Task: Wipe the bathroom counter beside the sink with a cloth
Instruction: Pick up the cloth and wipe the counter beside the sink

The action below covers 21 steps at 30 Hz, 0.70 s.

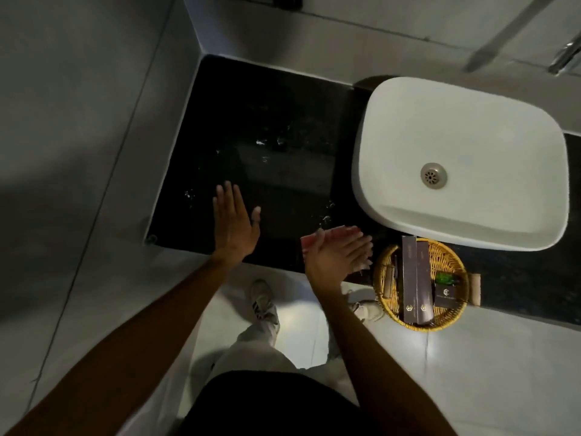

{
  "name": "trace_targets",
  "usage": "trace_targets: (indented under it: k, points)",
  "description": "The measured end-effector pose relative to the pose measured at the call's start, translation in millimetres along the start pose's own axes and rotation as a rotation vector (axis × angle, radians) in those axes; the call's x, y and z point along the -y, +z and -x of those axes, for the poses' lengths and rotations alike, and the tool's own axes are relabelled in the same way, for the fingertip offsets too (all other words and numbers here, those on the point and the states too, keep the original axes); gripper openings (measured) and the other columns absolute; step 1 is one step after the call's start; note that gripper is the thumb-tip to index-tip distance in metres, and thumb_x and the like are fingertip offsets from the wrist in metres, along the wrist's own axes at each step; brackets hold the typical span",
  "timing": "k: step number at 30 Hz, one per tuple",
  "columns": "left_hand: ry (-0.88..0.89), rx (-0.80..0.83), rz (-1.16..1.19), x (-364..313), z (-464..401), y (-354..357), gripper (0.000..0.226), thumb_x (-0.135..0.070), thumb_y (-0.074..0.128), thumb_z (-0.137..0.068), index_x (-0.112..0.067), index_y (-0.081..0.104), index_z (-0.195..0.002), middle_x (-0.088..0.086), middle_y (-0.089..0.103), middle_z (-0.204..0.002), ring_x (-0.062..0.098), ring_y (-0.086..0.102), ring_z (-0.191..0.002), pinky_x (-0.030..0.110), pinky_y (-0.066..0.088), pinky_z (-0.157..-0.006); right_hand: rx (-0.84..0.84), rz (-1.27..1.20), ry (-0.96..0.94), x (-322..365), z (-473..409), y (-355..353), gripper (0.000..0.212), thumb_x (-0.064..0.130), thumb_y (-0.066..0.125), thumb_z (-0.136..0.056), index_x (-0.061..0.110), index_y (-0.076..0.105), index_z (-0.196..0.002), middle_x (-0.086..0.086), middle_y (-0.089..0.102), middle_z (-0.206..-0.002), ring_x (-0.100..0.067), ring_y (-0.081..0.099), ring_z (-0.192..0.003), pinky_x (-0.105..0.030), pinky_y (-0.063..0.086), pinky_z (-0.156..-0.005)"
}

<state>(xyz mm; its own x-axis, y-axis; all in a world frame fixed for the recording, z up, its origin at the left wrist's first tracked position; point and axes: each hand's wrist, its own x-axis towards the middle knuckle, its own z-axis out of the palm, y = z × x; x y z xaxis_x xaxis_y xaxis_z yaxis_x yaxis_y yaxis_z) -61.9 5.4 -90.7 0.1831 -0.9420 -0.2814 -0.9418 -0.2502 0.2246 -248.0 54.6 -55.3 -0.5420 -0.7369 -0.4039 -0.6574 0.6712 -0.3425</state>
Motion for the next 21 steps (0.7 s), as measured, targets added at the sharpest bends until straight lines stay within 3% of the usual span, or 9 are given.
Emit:
trace_targets:
  k: [4, 13, 16, 21]
  points:
    - [0.094, -0.004, -0.047, 6.1, -5.9, 15.2, 0.077, -0.051, 0.024, -0.106, -0.002, 0.004, -0.163, 0.02, 0.001, -0.173, 0.033, 0.002, -0.161, 0.048, 0.004, -0.132, -0.196, 0.053, 0.045, 25.4, -18.9, 25.4, 0.091, 0.056, 0.035, -0.101, -0.008, 0.014, -0.161, -0.031, 0.009, -0.17, -0.044, 0.009, -0.16, -0.057, 0.014, -0.13]
    - [0.09, -0.037, -0.07, 8.7, -8.6, 19.5, 0.079, -0.056, 0.01, -0.105, -0.001, 0.011, -0.162, 0.022, 0.011, -0.172, 0.033, 0.009, -0.161, 0.049, 0.012, -0.131, -0.159, 0.161, -0.067, 102.5, -90.3, 42.8, 0.086, 0.053, 0.036, -0.098, -0.007, 0.026, -0.158, -0.034, 0.033, -0.161, -0.049, 0.03, -0.152, -0.063, 0.016, -0.126]
    - [0.096, -0.063, -0.062, 8.8, -7.7, 19.4, 0.077, -0.053, 0.016, -0.106, 0.0, 0.014, -0.161, 0.023, 0.012, -0.171, 0.033, 0.009, -0.161, 0.046, 0.007, -0.132, -0.185, 0.239, -0.184, 124.3, -120.0, 43.7, 0.09, 0.055, 0.037, -0.095, -0.006, 0.024, -0.16, -0.032, 0.026, -0.165, -0.047, 0.025, -0.155, -0.061, 0.011, -0.128]
    - [0.117, -0.066, -0.046, 7.9, -10.3, 20.2, 0.076, -0.049, 0.022, -0.106, 0.003, 0.017, -0.161, 0.024, 0.013, -0.171, 0.035, 0.01, -0.161, 0.049, 0.012, -0.132, -0.106, 0.366, -0.557, 177.3, -164.8, 47.4, 0.09, 0.056, 0.032, -0.096, -0.003, 0.017, -0.162, -0.03, 0.016, -0.169, -0.046, 0.012, -0.159, -0.061, 0.008, -0.128]
